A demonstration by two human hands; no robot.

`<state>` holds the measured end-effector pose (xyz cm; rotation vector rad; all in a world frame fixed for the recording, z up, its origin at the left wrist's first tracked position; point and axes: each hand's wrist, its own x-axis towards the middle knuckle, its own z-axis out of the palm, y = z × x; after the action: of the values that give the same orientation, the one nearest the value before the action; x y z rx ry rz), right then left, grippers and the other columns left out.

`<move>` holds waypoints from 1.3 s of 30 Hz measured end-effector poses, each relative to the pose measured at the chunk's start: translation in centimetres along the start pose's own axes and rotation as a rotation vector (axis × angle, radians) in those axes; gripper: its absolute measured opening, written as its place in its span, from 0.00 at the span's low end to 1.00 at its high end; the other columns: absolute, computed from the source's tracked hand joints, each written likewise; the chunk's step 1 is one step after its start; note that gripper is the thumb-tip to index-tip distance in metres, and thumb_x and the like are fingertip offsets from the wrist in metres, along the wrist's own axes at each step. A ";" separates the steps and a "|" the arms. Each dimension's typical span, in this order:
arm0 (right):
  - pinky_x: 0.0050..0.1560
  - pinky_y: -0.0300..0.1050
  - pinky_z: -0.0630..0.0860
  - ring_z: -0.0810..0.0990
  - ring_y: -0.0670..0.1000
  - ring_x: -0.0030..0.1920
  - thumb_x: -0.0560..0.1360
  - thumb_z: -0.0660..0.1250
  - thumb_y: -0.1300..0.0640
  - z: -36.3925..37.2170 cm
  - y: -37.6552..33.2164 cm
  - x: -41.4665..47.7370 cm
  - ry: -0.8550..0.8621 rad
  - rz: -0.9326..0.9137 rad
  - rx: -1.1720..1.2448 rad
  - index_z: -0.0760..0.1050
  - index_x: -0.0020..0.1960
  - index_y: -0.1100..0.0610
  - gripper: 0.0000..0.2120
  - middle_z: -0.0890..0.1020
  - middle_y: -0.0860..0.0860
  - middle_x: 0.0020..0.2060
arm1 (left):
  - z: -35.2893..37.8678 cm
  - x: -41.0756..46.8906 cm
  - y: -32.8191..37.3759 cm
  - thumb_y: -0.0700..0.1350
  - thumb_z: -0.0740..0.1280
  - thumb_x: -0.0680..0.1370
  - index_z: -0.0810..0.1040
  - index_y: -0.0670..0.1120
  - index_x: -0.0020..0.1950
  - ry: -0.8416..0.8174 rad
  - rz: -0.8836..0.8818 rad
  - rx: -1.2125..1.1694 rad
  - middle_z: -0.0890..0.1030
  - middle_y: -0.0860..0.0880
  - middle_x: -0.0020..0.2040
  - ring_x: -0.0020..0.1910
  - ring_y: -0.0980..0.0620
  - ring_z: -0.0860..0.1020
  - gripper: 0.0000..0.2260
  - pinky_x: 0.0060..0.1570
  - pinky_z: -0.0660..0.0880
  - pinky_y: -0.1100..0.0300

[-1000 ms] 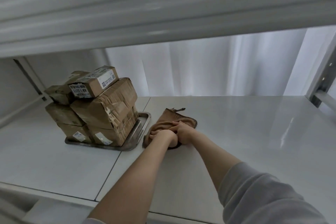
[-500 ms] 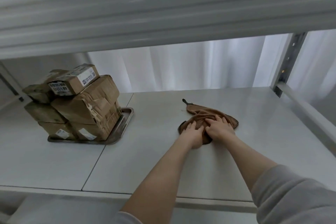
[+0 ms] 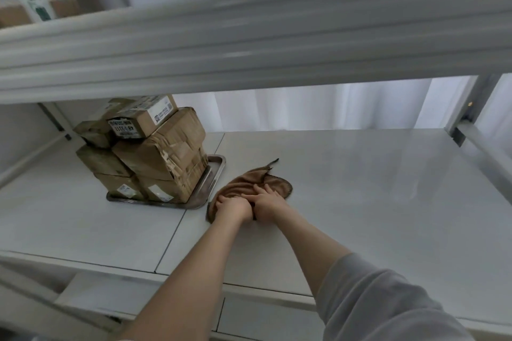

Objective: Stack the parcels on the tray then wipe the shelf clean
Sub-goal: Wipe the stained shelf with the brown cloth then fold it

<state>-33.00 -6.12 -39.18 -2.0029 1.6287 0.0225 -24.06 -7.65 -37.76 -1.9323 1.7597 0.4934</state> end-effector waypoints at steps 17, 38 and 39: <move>0.77 0.49 0.45 0.47 0.55 0.78 0.82 0.49 0.52 -2.9 17.6 -10.4 0.253 0.480 0.135 0.58 0.77 0.45 0.23 0.50 0.50 0.79 | 2.5 -5.1 17.0 0.54 0.57 0.79 0.57 0.52 0.76 0.123 0.557 0.027 0.55 0.42 0.77 0.76 0.40 0.54 0.26 0.74 0.56 0.47; 0.55 0.47 0.76 0.78 0.58 0.56 0.73 0.58 0.63 -4.3 16.7 -14.0 0.507 0.567 0.310 0.80 0.54 0.51 0.16 0.80 0.54 0.56 | 1.3 -5.6 15.5 0.36 0.61 0.75 0.81 0.47 0.55 0.382 0.409 -0.569 0.82 0.44 0.53 0.52 0.43 0.81 0.14 0.54 0.79 0.53; 0.54 0.47 0.76 0.78 0.58 0.55 0.73 0.58 0.64 -5.1 16.5 -14.0 0.555 0.558 0.332 0.80 0.53 0.51 0.16 0.80 0.54 0.55 | 0.5 -5.6 15.5 0.36 0.60 0.75 0.81 0.46 0.55 0.445 0.419 -0.615 0.82 0.42 0.54 0.53 0.42 0.80 0.14 0.56 0.78 0.54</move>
<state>-53.37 2.46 -36.66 -1.3164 2.3106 -0.6020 -40.01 -3.70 -36.70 -2.1889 2.5563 0.8875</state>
